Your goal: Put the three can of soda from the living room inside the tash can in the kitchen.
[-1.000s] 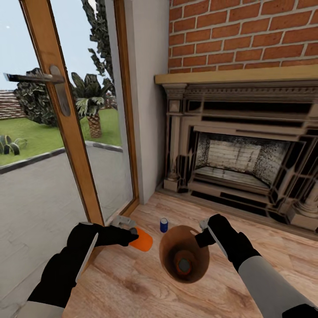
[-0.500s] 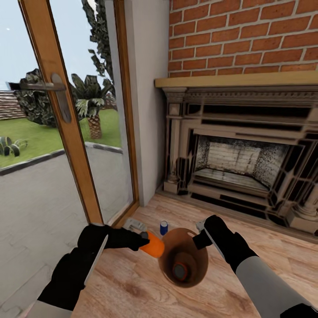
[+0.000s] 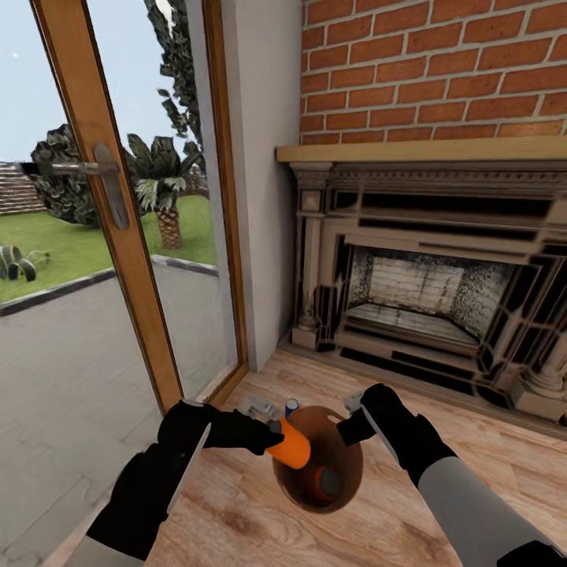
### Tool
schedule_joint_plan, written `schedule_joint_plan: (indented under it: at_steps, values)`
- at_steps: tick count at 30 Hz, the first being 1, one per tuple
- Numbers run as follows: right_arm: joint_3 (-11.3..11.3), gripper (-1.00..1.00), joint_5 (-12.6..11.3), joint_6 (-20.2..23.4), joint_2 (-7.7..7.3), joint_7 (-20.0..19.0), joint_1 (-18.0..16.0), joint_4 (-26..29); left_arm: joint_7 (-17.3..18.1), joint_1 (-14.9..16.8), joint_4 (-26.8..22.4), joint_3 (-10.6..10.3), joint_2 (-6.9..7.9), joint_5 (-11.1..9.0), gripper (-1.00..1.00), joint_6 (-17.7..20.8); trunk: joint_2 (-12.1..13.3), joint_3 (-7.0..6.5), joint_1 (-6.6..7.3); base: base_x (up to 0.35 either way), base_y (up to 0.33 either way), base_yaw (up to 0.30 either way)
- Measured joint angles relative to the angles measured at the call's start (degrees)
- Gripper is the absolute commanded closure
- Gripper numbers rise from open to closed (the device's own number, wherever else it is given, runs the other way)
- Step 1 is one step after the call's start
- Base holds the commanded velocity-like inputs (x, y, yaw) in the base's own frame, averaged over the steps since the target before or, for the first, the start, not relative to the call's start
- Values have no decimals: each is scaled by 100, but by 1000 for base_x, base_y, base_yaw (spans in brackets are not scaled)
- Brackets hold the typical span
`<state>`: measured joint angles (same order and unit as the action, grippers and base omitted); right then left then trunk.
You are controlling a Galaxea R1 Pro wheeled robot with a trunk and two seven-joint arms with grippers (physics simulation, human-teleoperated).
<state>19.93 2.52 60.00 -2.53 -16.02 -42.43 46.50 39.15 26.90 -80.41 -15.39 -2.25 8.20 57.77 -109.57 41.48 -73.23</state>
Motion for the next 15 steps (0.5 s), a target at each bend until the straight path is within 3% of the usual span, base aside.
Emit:
schedule_joint_plan:
  at_steps: [1,5,10,13,15]
  values:
    - [8,100,-10,0,4,2,-1,1,-1,0,4,-11,-10,9,100,-4,40,-18,22,0,0,0]
    - [35,100,414,-26,27,32,-1,-3,7,-1,9,-43,-57,8,100,-21,201,-90,110,0,0,0]
    - [51,100,89,0,55,12,1,-56,-2,0,16,-167,-119,6,100,-27,401,-179,220,0,0,0]
    - [81,100,321,-13,107,33,2,-212,-9,0,33,-273,-130,25,100,-32,522,-233,285,0,0,0]
    - [90,100,351,-16,129,41,0,-269,-11,-1,71,-312,-137,27,100,-37,602,-269,329,0,0,0]
